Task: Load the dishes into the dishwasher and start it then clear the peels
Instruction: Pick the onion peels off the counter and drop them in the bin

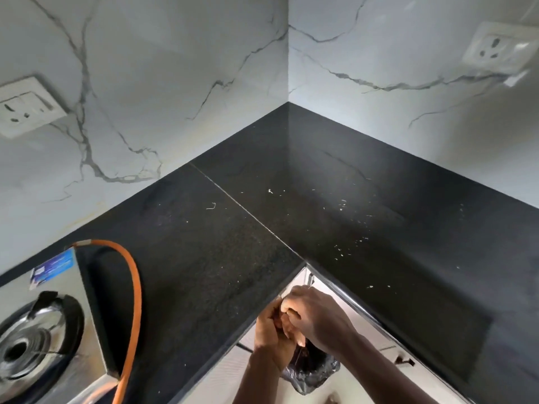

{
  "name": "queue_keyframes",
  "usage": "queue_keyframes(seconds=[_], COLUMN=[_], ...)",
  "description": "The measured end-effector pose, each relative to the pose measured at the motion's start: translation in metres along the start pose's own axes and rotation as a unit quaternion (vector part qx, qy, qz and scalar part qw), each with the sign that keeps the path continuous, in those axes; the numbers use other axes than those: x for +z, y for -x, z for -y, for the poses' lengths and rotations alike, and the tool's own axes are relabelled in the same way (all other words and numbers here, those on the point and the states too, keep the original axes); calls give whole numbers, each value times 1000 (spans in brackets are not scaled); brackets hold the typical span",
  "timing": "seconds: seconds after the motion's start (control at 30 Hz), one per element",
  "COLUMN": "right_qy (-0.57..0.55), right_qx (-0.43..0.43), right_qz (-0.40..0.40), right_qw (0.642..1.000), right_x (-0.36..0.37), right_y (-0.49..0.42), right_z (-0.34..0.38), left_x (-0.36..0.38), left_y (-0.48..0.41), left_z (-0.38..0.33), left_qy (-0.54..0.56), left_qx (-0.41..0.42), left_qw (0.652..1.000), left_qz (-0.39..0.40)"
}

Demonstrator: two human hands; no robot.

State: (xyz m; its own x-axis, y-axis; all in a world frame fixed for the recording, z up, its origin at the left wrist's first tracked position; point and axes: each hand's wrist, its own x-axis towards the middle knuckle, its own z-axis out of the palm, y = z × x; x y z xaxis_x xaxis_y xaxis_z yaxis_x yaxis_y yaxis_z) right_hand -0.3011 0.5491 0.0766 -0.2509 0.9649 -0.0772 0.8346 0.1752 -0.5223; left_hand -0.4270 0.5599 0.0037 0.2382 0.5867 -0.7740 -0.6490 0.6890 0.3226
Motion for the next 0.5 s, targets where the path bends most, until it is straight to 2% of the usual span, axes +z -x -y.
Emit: queue_keyframes(seconds=[0.1,0.17,0.27,0.33,0.37,0.43,0.5], right_qy=[0,-44,-126,-209,-261,-378,-501], right_qx=[16,32,125,239,289,367,412], right_qz=[-7,-33,-155,-227,-238,-210,-167], right_qw=[1000,998,972,921,890,824,742], right_x=[-1,0,5,17,23,36,44], right_y=[7,14,25,37,43,54,61], right_z=[-8,-14,-29,-39,-41,-38,-28], left_x=[11,19,27,29,30,30,28], left_y=[2,7,11,7,4,-3,-10], left_z=[5,10,12,14,14,17,20], left_qy=[-13,-20,7,39,46,43,28], left_qx=[1,-3,-43,-68,-65,-52,-45], left_qw=[1000,1000,998,995,995,995,997], left_qz=[1,11,37,61,68,69,59])
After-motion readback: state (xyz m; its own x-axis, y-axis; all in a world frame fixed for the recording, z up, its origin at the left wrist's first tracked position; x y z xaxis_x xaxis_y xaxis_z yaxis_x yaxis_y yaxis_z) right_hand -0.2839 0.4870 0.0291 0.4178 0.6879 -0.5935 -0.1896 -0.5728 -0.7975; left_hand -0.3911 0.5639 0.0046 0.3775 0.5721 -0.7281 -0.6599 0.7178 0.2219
